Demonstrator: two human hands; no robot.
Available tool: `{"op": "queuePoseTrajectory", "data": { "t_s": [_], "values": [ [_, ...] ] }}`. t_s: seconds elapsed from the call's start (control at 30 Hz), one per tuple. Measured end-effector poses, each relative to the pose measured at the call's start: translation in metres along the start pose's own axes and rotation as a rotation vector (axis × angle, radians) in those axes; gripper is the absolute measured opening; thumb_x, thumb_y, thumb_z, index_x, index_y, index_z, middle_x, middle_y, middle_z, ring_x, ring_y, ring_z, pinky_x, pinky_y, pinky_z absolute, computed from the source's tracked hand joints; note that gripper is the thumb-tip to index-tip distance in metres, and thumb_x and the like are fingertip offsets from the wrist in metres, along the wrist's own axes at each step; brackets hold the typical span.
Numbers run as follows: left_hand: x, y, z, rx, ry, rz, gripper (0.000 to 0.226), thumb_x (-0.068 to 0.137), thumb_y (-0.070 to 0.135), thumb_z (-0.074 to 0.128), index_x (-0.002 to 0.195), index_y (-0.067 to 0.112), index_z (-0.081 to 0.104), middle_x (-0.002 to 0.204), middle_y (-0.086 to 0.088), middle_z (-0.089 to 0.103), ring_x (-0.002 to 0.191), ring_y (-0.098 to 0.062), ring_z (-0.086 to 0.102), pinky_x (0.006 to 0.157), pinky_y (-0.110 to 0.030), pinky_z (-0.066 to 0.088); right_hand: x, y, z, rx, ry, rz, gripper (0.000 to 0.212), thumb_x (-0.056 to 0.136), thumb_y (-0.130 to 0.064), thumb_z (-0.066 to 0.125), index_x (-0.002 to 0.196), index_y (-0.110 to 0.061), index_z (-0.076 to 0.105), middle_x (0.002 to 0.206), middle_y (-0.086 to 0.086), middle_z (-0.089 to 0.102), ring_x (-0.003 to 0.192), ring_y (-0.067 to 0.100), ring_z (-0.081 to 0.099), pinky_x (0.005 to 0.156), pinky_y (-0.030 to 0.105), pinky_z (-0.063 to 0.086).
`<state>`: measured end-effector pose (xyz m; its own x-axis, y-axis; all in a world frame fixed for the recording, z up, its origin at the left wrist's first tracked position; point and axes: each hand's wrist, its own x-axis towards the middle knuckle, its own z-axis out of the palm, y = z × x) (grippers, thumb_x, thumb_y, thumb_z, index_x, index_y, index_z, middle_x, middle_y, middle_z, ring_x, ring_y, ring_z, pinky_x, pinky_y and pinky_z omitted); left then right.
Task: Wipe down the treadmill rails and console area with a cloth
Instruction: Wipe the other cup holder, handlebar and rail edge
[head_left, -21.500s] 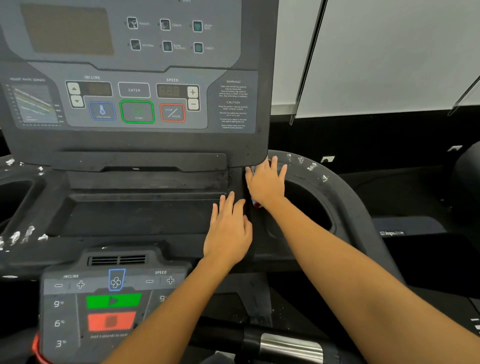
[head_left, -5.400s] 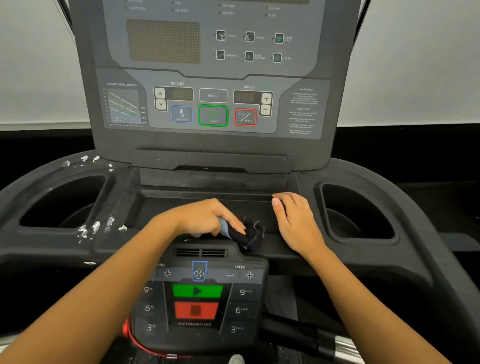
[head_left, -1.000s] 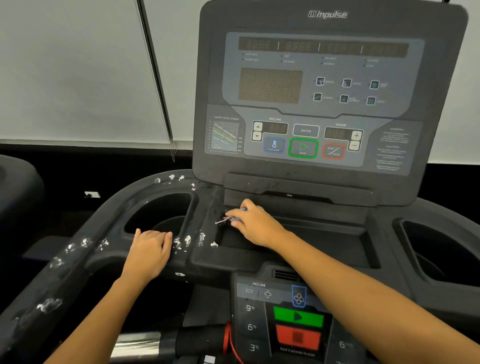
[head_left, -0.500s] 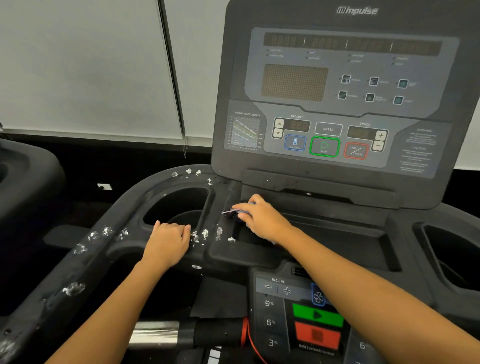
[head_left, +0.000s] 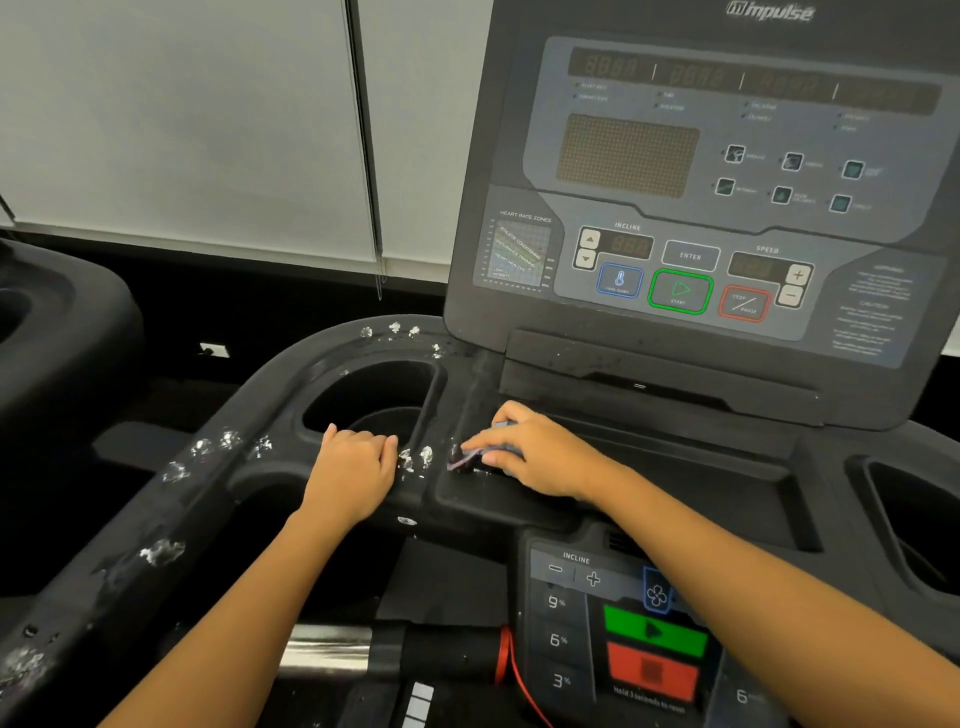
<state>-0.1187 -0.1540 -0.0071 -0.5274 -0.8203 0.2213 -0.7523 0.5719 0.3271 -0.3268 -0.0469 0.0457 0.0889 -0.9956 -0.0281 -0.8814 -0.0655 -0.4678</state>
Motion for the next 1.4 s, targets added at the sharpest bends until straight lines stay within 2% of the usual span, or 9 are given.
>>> {"op": "queuePoseTrajectory", "data": {
  "t_s": [0.1,0.2,0.47,0.63,0.87,1.0,1.2,1.3,1.4],
  "values": [
    [-0.001,0.000,-0.001,0.010,-0.013,-0.009,0.037,0.098,0.022,0.038,0.068,0.010,0.057,0.070,-0.004,0.058,0.079,-0.021,0.053,0.111,-0.044,0.020,-0.010,0.012,-0.011,-0.013,-0.106,-0.077,0.027,0.092,-0.021,0.057,0.116,-0.030,0.066,0.109,-0.002,0.050,0.098,0.009,0.050,0.086,0.011,0.034],
    [0.000,0.001,0.001,0.035,0.002,-0.003,0.038,0.097,0.020,0.040,0.068,0.005,0.059,0.070,-0.010,0.061,0.078,-0.027,0.056,0.110,-0.047,0.022,-0.011,0.023,-0.021,-0.007,-0.153,0.009,0.027,0.092,-0.020,0.057,0.117,-0.029,0.065,0.104,-0.006,0.051,0.090,0.010,0.056,0.085,0.018,0.039],
    [0.001,-0.001,0.005,0.005,0.013,-0.010,0.038,0.097,0.021,0.040,0.061,0.013,0.047,0.062,0.001,0.048,0.071,-0.017,0.045,0.111,-0.046,0.021,-0.022,0.018,-0.006,-0.020,-0.041,-0.058,0.027,0.090,-0.029,0.059,0.115,-0.039,0.064,0.114,-0.014,0.052,0.108,0.008,0.045,0.096,0.021,0.034],
    [-0.001,-0.002,0.005,-0.013,0.006,-0.024,0.037,0.097,0.022,0.039,0.063,0.015,0.049,0.063,0.003,0.048,0.074,-0.014,0.043,0.113,-0.045,0.018,-0.007,0.002,0.005,-0.065,0.030,-0.093,0.030,0.094,-0.038,0.050,0.123,-0.039,0.057,0.116,-0.011,0.047,0.105,0.008,0.042,0.092,0.020,0.037],
    [-0.003,-0.004,0.008,-0.025,0.034,-0.007,0.038,0.097,0.021,0.040,0.068,0.008,0.060,0.065,-0.002,0.055,0.077,-0.022,0.054,0.112,-0.049,0.022,0.043,0.005,0.009,-0.177,0.219,0.084,0.031,0.096,-0.036,0.047,0.124,-0.031,0.058,0.116,0.003,0.046,0.099,0.022,0.039,0.092,0.040,0.043],
    [-0.004,-0.007,0.010,-0.033,0.049,0.003,0.047,0.094,0.031,0.030,0.069,0.007,0.062,0.066,-0.005,0.058,0.078,-0.025,0.055,0.111,-0.049,0.022,0.063,-0.001,0.007,-0.229,0.157,0.134,0.031,0.099,-0.032,0.042,0.123,-0.023,0.059,0.120,0.006,0.045,0.104,0.026,0.038,0.095,0.039,0.040],
    [-0.003,-0.006,0.006,-0.050,0.013,-0.018,0.049,0.096,0.032,0.026,0.085,0.008,0.068,0.082,-0.005,0.066,0.093,-0.024,0.056,0.113,-0.044,0.016,0.045,-0.033,0.019,-0.262,0.008,-0.092,0.031,0.097,-0.037,0.045,0.119,-0.025,0.061,0.115,-0.002,0.055,0.104,0.019,0.043,0.089,0.032,0.042],
    [-0.004,-0.004,0.002,-0.109,-0.013,-0.043,0.037,0.099,0.023,0.034,0.097,0.008,0.067,0.093,-0.004,0.066,0.102,-0.019,0.053,0.114,-0.038,0.009,0.051,-0.034,0.014,-0.187,0.018,-0.026,0.023,0.093,-0.039,0.051,0.111,-0.026,0.059,0.110,-0.003,0.060,0.104,0.017,0.047,0.081,0.031,0.044],
    [-0.003,-0.005,-0.003,-0.190,-0.045,-0.077,0.042,0.100,0.023,0.029,0.098,0.006,0.067,0.095,-0.004,0.067,0.103,-0.016,0.053,0.115,-0.035,0.003,0.063,-0.035,0.014,-0.187,0.093,0.053,0.020,0.092,-0.036,0.053,0.106,-0.022,0.058,0.104,0.000,0.061,0.103,0.019,0.050,0.076,0.029,0.042]
  ]
}}
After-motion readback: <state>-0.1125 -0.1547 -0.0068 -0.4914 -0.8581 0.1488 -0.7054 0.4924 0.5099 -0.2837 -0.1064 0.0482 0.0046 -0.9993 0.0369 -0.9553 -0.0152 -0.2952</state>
